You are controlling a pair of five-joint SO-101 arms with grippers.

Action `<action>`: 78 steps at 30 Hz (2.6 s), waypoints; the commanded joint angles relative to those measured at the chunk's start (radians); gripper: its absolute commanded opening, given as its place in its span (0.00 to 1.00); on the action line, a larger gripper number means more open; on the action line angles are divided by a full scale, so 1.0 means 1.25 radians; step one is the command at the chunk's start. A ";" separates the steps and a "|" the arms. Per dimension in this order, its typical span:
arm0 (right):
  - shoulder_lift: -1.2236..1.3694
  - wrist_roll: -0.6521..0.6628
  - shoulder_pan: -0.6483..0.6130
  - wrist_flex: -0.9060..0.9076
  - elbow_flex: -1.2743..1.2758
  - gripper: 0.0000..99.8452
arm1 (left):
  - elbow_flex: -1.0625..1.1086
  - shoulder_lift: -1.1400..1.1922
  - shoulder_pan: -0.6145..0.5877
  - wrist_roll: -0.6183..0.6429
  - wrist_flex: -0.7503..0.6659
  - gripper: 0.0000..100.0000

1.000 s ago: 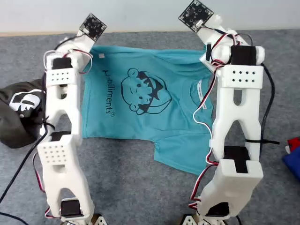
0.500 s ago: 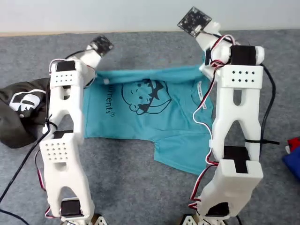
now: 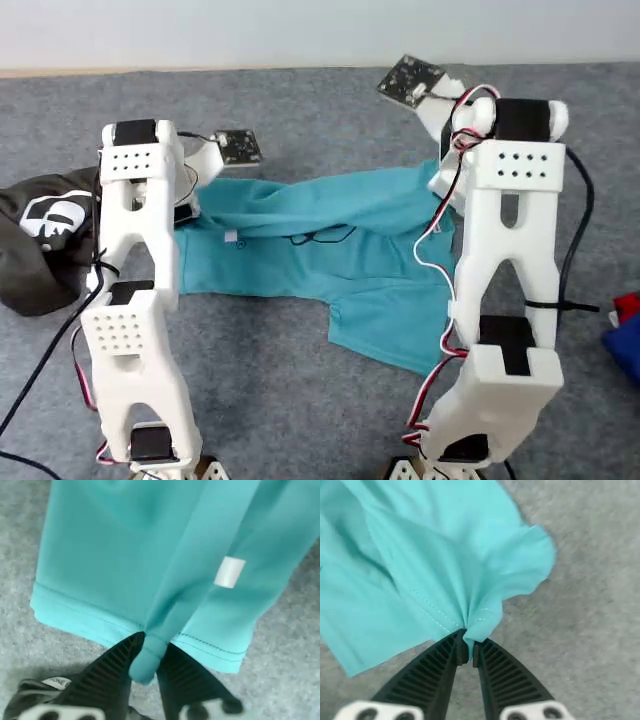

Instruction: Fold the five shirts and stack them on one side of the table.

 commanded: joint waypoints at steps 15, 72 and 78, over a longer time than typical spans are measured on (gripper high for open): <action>-0.293 -0.018 0.013 0.021 0.455 0.01 | -0.026 0.017 -0.038 -0.043 0.031 0.00; -0.446 -0.183 -0.034 -0.083 0.626 0.22 | -0.195 0.022 -0.088 0.060 0.026 0.06; -0.419 -0.276 -0.031 -0.085 0.622 0.17 | -0.154 0.026 -0.009 0.201 -0.026 0.00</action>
